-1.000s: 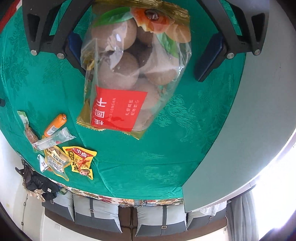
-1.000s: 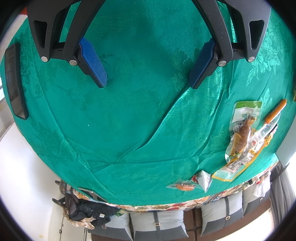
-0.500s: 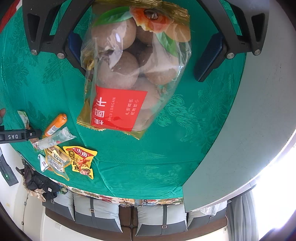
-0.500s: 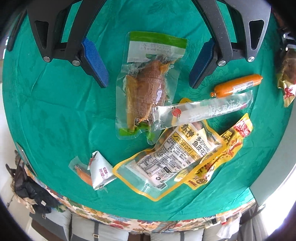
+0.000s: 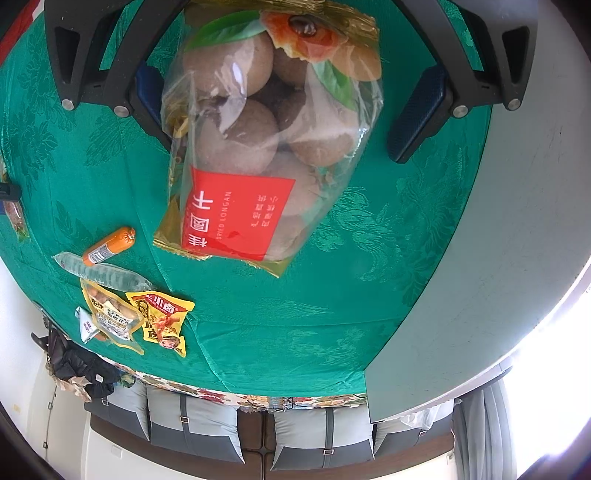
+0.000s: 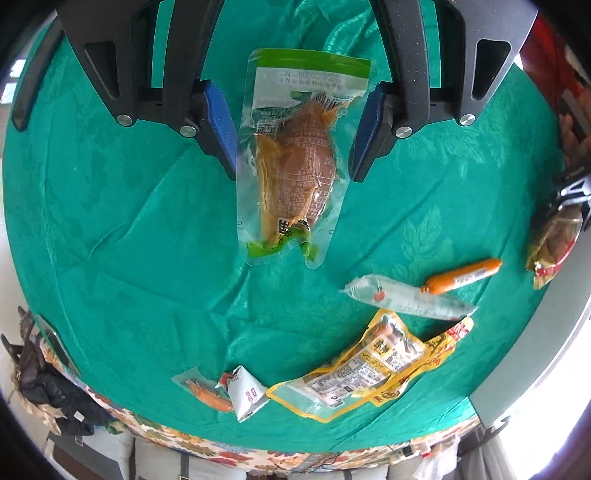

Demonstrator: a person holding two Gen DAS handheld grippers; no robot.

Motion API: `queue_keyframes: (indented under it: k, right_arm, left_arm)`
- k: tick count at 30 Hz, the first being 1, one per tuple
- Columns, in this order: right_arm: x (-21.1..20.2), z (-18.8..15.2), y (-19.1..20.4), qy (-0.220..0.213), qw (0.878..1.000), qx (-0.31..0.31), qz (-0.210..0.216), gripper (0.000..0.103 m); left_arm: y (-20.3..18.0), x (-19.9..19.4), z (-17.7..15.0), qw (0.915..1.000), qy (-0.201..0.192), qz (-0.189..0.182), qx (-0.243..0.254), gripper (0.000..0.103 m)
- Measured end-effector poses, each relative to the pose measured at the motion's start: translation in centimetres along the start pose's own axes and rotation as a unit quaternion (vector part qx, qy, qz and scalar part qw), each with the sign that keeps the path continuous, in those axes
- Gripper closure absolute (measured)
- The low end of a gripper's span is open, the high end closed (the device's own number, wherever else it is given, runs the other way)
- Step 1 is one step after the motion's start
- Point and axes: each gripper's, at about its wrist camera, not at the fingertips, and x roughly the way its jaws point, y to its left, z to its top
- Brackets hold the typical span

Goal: Organize snacks
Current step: 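Grasp the green-label meat pouch with the right tool while the left tool holds the longan bag, then carry both bags into the cardboard box and open both tools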

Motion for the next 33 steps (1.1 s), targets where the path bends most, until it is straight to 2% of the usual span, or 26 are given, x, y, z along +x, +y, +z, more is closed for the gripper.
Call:
queue_keyframes:
  k: [2, 5, 8, 11, 33]
  right_arm:
    - [0.3, -1.5, -0.1, -0.027, 1.000, 0.004, -0.005, 0.035]
    - [0.3, -2.6, -0.2, -0.073, 0.997, 0.026, -0.013, 0.017]
    - [0.5, -3.6, 0.0, -0.109, 0.993, 0.049, -0.021, 0.010]
    - [0.6, -4.1, 0.6, -0.132, 0.990, 0.051, -0.023, 0.008]
    - [0.4, -4.3, 0.5, -0.134, 0.989, 0.052, -0.023, 0.007]
  left_arm:
    - [0.0, 0.0, 0.0, 1.0000, 0.000, 0.000, 0.000, 0.000]
    - [-0.1, 0.1, 0.0, 1.0000, 0.000, 0.000, 0.000, 0.000]
    - [-0.1, 0.1, 0.0, 1.0000, 0.000, 0.000, 0.000, 0.000]
    - [-0.1, 0.1, 0.0, 1.0000, 0.000, 0.000, 0.000, 0.000]
    - [0.0, 0.0, -0.1, 1.0000, 0.000, 0.000, 0.000, 0.000]
